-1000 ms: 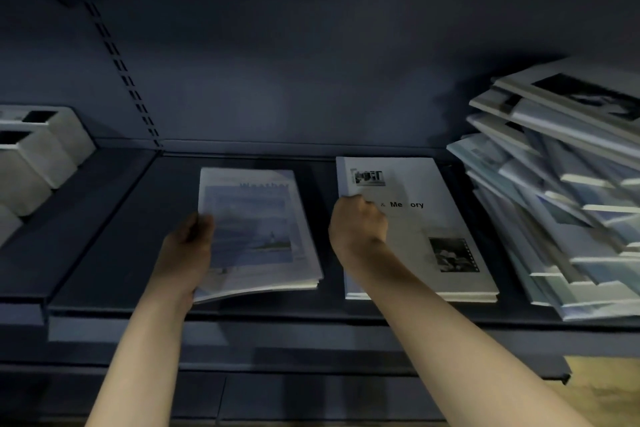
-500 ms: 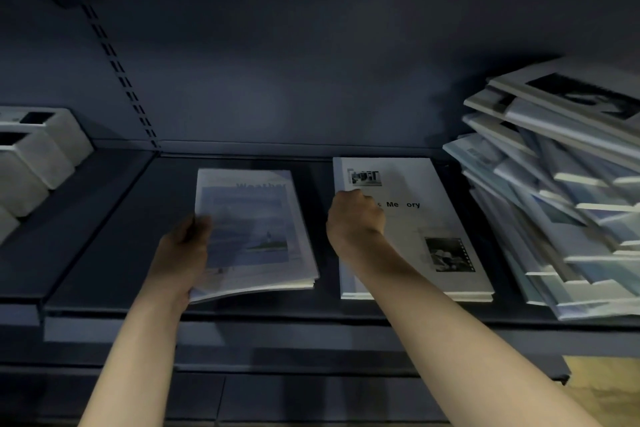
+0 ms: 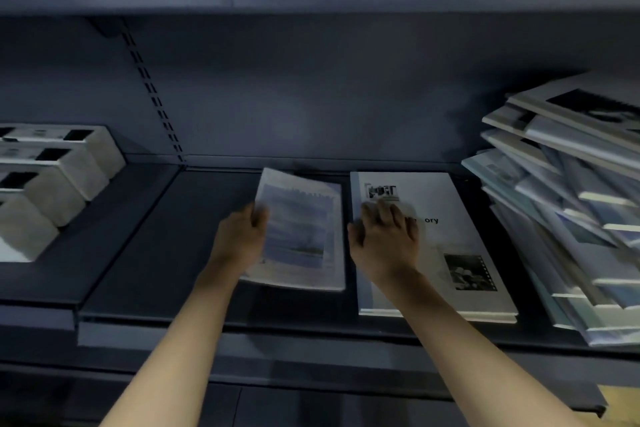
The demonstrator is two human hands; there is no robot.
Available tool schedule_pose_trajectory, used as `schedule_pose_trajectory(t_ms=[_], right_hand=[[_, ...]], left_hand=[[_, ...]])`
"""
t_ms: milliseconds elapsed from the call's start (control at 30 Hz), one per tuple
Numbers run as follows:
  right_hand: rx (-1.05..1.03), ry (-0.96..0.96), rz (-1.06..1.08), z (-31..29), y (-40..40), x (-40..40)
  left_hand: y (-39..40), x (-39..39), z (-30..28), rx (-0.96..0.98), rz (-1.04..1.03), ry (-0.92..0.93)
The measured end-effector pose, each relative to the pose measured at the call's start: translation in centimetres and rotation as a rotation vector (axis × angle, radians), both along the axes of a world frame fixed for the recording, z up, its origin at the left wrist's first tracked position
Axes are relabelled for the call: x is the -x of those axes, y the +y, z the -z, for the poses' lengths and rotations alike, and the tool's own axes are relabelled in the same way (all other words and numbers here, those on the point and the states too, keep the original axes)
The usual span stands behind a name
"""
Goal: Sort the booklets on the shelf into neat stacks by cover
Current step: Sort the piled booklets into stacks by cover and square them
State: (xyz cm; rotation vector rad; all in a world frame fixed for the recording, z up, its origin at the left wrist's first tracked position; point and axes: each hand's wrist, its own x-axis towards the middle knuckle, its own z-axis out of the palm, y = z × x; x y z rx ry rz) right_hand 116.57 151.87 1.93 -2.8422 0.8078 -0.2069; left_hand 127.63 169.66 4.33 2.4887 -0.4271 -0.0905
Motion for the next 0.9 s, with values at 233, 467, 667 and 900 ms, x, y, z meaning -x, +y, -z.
schedule_pose_trajectory(t_ms=[233, 467, 667, 900], right_hand=[[0.04, -0.061, 0.036, 0.2, 0.5, 0.2], [0.026, -0.027, 0.051, 0.3, 0.1, 0.5], [0.018, -0.003, 0.017, 0.3, -0.1, 0.5], [0.032, -0.029, 0.012, 0.4, 0.1, 0.5]], left_hand=[[-1.4, 0.7, 2.3, -0.355, -0.052, -0.23], [-1.8, 1.4, 2.3, -0.234, -0.053, -0.163], [-1.9, 1.8, 2.1, -0.191, -0.076, -0.149], [-1.7, 1.7, 2.2, -0.165, -0.089, -0.154]])
